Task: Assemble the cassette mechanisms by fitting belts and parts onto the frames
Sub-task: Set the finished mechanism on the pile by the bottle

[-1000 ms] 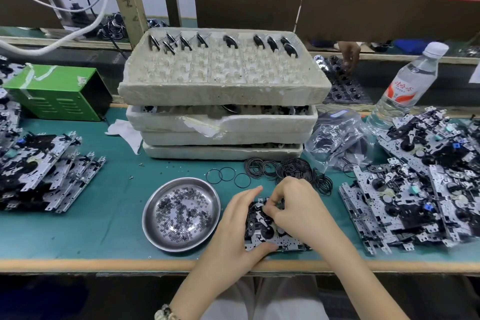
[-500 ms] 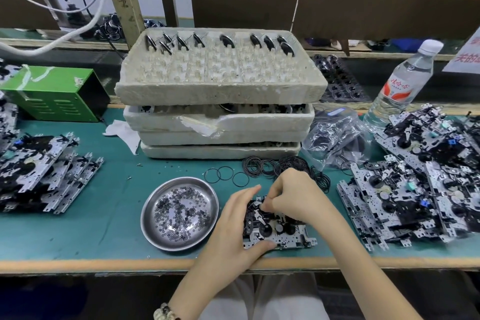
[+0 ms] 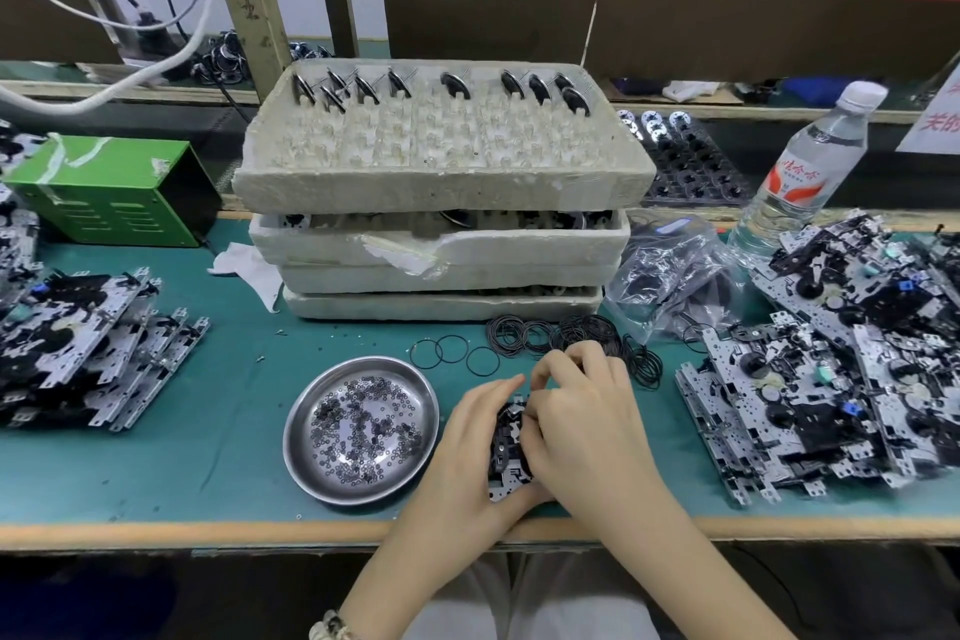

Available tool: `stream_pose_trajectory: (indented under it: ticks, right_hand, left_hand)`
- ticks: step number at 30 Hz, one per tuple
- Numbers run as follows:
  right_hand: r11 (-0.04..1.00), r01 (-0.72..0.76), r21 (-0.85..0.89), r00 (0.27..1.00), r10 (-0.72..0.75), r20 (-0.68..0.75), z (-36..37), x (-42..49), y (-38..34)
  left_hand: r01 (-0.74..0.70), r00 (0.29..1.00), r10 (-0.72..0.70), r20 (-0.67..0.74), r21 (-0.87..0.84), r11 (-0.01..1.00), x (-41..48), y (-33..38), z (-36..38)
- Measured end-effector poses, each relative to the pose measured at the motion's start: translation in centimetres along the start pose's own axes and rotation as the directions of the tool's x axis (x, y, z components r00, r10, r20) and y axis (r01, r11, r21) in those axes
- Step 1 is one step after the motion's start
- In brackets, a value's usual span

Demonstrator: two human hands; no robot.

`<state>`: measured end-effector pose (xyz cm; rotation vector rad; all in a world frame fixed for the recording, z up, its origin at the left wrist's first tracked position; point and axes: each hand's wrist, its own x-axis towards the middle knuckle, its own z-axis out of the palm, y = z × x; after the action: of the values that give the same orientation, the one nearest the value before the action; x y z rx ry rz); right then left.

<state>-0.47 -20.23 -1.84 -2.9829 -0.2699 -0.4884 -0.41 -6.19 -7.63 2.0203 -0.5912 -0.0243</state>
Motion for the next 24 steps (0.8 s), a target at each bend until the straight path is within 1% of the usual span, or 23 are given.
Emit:
stream_pose_trajectory:
  ticks: [3, 5, 7, 10, 12, 15, 19, 23, 24]
  right_hand:
    - [0.999, 0.026, 0.019, 0.999, -0.026, -0.027, 0.3, 0.1, 0.1]
    - [0.998, 0.013, 0.053, 0.999, -0.011, -0.031, 0.4, 0.1, 0.2]
    - [0.997, 0.005, 0.076, 1.0, -0.003, -0.031, 0.4, 0.1, 0.4]
    - [0.991, 0.007, 0.136, 0.998, 0.001, -0.059, 0.4, -0.1, 1.1]
    - [0.979, -0.017, 0.203, 0.996, 0.035, -0.086, 0.3, -0.3, 1.3]
    - [0.959, -0.042, 0.279, 0.991, 0.075, -0.109, 0.4, -0.7, 1.5]
    - [0.949, -0.038, 0.314, 0.995, 0.066, -0.08, 0.6, -0.6, 1.8]
    - [0.964, 0.003, 0.266, 0.999, 0.01, -0.046, 0.5, -0.6, 2.0]
    - [0.959, 0.014, 0.283, 1.0, -0.008, -0.022, 0.6, -0.7, 2.3]
  left_hand:
    - [0.0, 1.0, 0.0, 0.002, -0.002, 1.0, 0.0, 0.2, -0.1]
    - [-0.005, 1.0, 0.005, -0.003, 0.001, 1.0, 0.0, 0.2, 0.0]
    - [-0.021, 1.0, 0.021, -0.008, 0.027, 0.999, -0.1, 0.1, 0.1]
    - [-0.056, 0.998, 0.055, 0.023, 0.063, 0.996, -0.2, -0.2, 0.4]
    - [-0.066, 0.998, 0.065, 0.021, 0.035, 0.997, -0.3, -0.3, 0.4]
    - [-0.089, 0.996, 0.088, -0.029, -0.005, 0.996, -0.4, -0.6, 0.4]
    - [-0.074, 0.995, 0.071, -0.065, -0.037, 0.997, -0.5, -0.6, 0.3]
    - [-0.026, 1.0, 0.027, 0.004, -0.03, 0.999, -0.4, -0.1, 0.0]
    - [-0.008, 0.999, 0.009, 0.035, -0.028, 1.0, -0.4, -0.1, 0.0]
